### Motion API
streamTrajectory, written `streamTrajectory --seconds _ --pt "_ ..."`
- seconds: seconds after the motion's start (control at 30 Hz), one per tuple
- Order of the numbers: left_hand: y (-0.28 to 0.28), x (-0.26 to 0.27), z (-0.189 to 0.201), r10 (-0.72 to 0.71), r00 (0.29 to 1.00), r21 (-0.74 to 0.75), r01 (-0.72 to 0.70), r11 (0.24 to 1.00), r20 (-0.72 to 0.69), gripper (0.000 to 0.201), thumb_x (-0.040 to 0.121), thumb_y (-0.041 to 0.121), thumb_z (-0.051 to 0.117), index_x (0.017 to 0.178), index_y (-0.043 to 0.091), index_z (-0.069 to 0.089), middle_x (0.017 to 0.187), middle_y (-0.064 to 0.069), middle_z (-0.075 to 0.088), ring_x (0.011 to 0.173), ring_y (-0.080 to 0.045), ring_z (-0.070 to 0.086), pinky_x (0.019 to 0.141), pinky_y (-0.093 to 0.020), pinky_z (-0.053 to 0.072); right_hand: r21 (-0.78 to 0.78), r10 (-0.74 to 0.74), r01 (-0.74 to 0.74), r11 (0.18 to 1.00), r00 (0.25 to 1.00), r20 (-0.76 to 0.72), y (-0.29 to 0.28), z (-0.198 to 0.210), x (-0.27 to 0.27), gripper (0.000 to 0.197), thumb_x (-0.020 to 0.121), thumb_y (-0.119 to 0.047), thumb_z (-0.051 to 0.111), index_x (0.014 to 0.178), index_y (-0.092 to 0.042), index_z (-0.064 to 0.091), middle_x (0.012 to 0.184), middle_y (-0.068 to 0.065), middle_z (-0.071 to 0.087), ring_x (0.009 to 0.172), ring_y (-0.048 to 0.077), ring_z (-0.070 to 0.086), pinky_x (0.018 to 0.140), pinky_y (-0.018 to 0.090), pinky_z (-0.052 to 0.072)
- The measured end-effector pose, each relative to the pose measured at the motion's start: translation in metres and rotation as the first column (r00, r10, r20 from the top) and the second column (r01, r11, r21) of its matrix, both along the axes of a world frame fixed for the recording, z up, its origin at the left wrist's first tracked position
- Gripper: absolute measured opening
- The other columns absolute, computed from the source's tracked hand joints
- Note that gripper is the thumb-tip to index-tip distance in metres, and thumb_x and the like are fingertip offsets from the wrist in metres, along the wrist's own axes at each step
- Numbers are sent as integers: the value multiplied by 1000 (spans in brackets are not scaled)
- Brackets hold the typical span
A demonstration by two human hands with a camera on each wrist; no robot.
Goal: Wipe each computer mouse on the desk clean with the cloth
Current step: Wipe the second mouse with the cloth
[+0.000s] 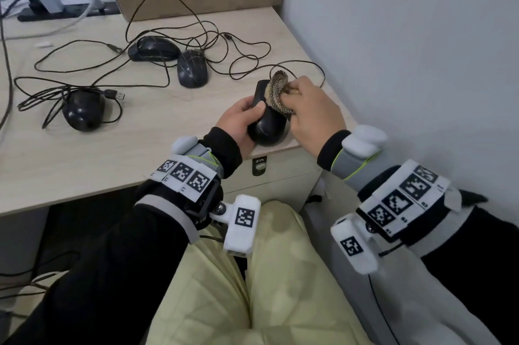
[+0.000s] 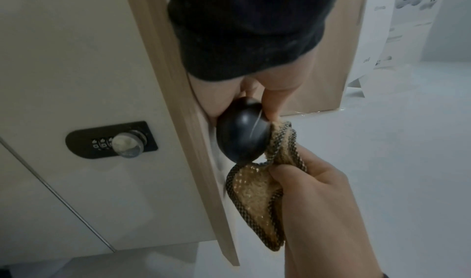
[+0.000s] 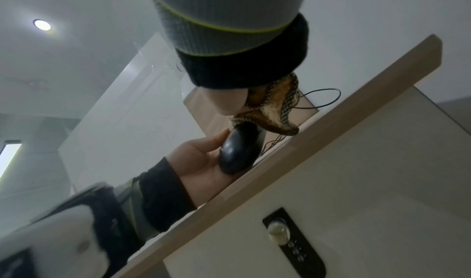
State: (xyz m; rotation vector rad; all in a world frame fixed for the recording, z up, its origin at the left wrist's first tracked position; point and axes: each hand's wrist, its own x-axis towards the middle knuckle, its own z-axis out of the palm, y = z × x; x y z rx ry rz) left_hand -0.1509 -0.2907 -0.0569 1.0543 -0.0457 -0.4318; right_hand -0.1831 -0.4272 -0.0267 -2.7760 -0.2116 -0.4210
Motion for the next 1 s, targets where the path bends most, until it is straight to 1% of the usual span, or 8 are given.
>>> streamTrajectory --seconds 0.07,0.2,0.33,0.47,0.6,0.77,0.87,1.0 --pt "0 -1 0 -20 1000 10 20 1000 19 27 97 -3 36 123 -1 43 100 -16 58 88 -25 58 92 -39 47 -33 -67 64 997 995 -79 -7 5 11 33 81 -2 41 105 -11 62 125 13 48 106 35 50 82 36 45" --pt "-1 -2 3 -26 999 34 25 999 23 29 97 -1 37 125 1 44 98 -12 60 83 -21 61 78 -32 54 98 -188 203 974 972 -143 -21 23 28 21 76 4 41 65 -11 50 95 20 48 90 38 48 68 31 34" --pt "-1 1 0 27 999 30 -26 999 -19 37 97 0 37 133 -7 39 102 -18 57 89 -27 57 90 -40 48 104 1 2 995 1000 -21 -12 15 9 36 77 -4 43 106 -11 65 121 11 54 109 33 50 84 33 42" --pt "2 1 -2 -5 1000 13 6 1000 -20 38 97 0 37 134 -7 37 107 -20 56 92 -29 58 90 -40 50 8 -11 11 1000 1000 -9 -4 4 10 33 83 -4 44 106 -16 64 117 10 51 104 34 51 79 38 46" --pt "-1 0 0 -22 1000 37 22 999 -1 37 97 -1 37 133 -7 38 102 -15 59 88 -25 60 81 -34 54 18 -154 160 987 971 -184 -19 13 35 29 81 -1 42 103 -7 59 116 18 50 105 37 52 73 31 35" --pt "0 2 -1 34 999 13 -33 999 -19 43 95 3 42 136 -9 35 103 -17 58 89 -26 60 80 -36 54 167 -47 48 985 999 -13 -16 17 16 34 79 -2 44 103 -10 66 118 10 54 108 30 50 81 30 39" --pt "-1 -1 1 54 998 -18 -55 998 -26 51 89 6 46 135 -12 33 109 -22 53 93 -30 56 89 -43 49 95 54 -58 994 998 39 -2 8 -2 43 76 -15 36 106 -16 67 118 6 56 107 29 51 80 33 43" --pt "-1 -3 2 23 1000 -21 -22 1000 5 54 80 6 51 130 -7 38 107 -20 55 92 -29 58 89 -43 50 3 -40 40 999 999 11 -8 5 14 37 84 -7 41 111 -16 63 123 9 51 109 34 50 81 36 44"
